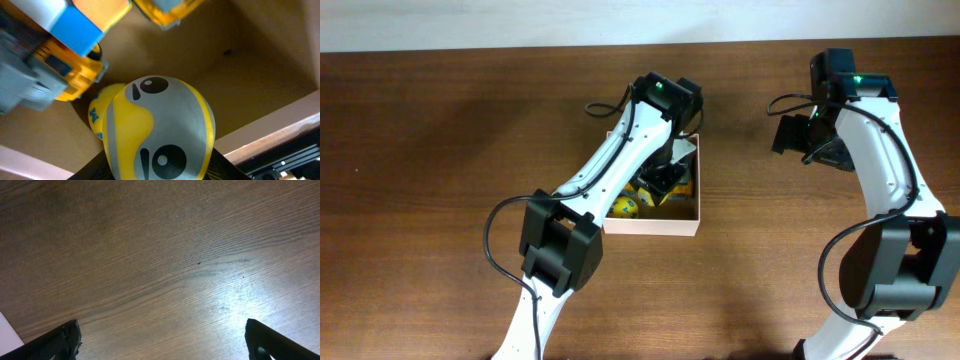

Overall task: Pack container
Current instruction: 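Carry the face ball over the box and lower it in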

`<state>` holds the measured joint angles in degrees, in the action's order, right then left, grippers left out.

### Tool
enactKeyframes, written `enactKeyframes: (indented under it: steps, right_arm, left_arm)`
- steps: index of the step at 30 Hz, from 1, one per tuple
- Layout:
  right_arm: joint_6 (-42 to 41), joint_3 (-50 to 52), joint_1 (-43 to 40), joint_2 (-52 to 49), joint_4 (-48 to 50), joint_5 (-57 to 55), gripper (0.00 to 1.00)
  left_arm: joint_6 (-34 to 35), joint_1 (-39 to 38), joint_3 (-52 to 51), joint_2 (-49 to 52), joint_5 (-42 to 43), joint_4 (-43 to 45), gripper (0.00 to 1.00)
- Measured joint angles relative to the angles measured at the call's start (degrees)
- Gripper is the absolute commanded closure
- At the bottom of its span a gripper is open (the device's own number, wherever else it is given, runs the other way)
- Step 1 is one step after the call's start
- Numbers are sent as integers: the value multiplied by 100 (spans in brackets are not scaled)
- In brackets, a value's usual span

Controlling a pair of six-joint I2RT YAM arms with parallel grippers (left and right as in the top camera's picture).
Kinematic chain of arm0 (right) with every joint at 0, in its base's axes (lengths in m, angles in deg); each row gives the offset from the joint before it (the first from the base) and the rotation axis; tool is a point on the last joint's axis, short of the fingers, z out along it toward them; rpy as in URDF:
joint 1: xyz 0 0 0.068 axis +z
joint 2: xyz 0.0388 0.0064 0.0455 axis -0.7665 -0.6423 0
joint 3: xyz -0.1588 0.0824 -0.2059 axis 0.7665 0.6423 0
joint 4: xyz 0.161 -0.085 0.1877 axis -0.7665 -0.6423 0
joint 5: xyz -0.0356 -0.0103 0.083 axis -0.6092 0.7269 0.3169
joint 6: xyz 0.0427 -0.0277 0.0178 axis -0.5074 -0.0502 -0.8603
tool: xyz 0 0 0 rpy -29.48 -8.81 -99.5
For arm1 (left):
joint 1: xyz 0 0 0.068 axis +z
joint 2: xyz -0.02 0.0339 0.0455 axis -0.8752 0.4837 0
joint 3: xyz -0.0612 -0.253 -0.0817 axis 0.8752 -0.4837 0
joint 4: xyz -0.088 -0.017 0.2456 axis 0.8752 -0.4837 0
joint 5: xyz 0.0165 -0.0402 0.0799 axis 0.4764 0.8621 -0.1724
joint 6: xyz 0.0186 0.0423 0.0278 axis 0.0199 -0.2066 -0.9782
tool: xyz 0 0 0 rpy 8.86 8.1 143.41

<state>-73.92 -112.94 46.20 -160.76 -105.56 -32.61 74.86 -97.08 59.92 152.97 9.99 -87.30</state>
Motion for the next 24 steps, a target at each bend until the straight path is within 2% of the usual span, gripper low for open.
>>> enactKeyframes:
  steps: [9,16,20,24]
  right_arm:
    - [-2,0,0,2,0,0,1]
    - [0,0,0,0,0,0,1]
    - [0,0,0,0,0,0,1]
    - [0,0,0,0,0,0,1]
  left_arm:
    - [-2,-120,-221,0,155,-2,52]
    - [-94,-328,-221,0,192,-2,34]
    - [-133,-321,-221,0,168,0,28]
    - [-149,-321,-221,0,127,9,27]
